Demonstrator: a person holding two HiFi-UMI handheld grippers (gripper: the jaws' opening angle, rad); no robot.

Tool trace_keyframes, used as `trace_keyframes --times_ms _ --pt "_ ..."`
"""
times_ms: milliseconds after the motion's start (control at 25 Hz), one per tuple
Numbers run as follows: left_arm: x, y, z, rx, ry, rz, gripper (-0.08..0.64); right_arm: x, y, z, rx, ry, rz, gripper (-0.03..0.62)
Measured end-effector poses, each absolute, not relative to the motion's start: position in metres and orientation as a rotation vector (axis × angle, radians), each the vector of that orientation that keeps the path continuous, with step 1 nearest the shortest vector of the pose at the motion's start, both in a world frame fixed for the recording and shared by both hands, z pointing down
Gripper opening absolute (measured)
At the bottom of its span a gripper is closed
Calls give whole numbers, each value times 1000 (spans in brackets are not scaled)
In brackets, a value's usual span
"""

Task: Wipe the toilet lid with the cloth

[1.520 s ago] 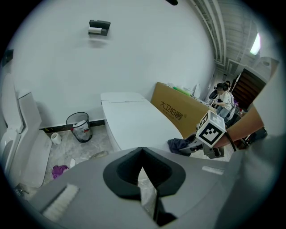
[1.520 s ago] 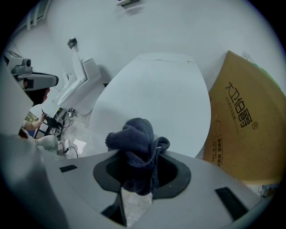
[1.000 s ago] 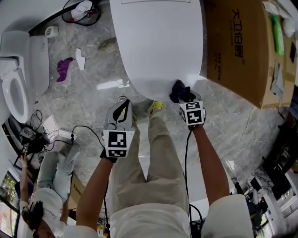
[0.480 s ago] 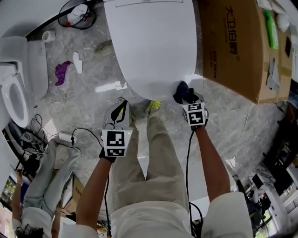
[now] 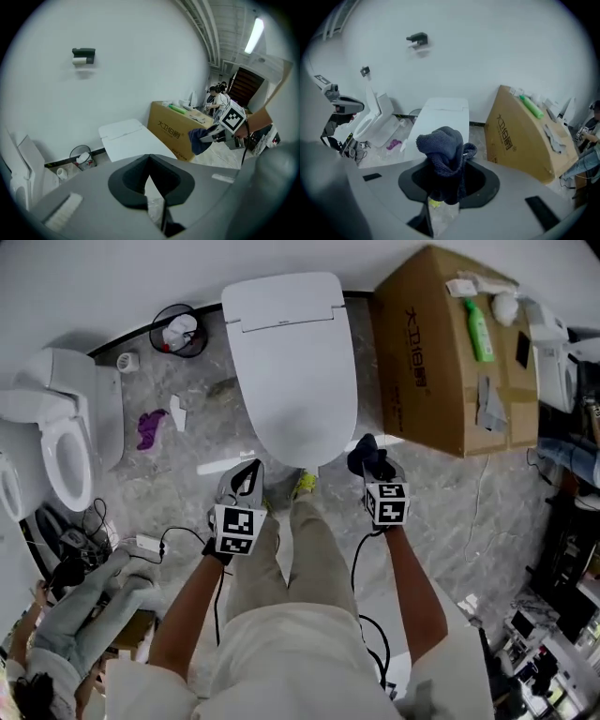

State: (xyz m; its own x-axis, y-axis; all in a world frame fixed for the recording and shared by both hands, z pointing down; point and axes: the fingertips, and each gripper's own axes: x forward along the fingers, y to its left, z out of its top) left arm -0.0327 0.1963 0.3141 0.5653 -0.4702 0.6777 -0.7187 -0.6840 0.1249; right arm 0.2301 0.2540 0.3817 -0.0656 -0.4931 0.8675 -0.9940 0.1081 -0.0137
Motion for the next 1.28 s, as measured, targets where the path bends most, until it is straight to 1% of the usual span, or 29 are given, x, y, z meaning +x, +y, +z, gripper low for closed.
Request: trace_keyframes --times_ms 160,400,720,960,1280 --pt "-27 179 239 2480 -995 835 0 215 229 290 1572 -1766 777 118" --pt "-12 159 143 2589 -1027 716 0 191 190 153 1699 -1948 536 117" --pt "10 157 41 2762 -1042 598 0 201 172 21 1900 -2087 330 115" --pt "1 137 -7 2814 -1148 466 0 193 166 -40 1954 -2184 165 115" --pt "-10 121 -16 2824 -1217 461 0 195 178 -33 1975 -2171 179 115"
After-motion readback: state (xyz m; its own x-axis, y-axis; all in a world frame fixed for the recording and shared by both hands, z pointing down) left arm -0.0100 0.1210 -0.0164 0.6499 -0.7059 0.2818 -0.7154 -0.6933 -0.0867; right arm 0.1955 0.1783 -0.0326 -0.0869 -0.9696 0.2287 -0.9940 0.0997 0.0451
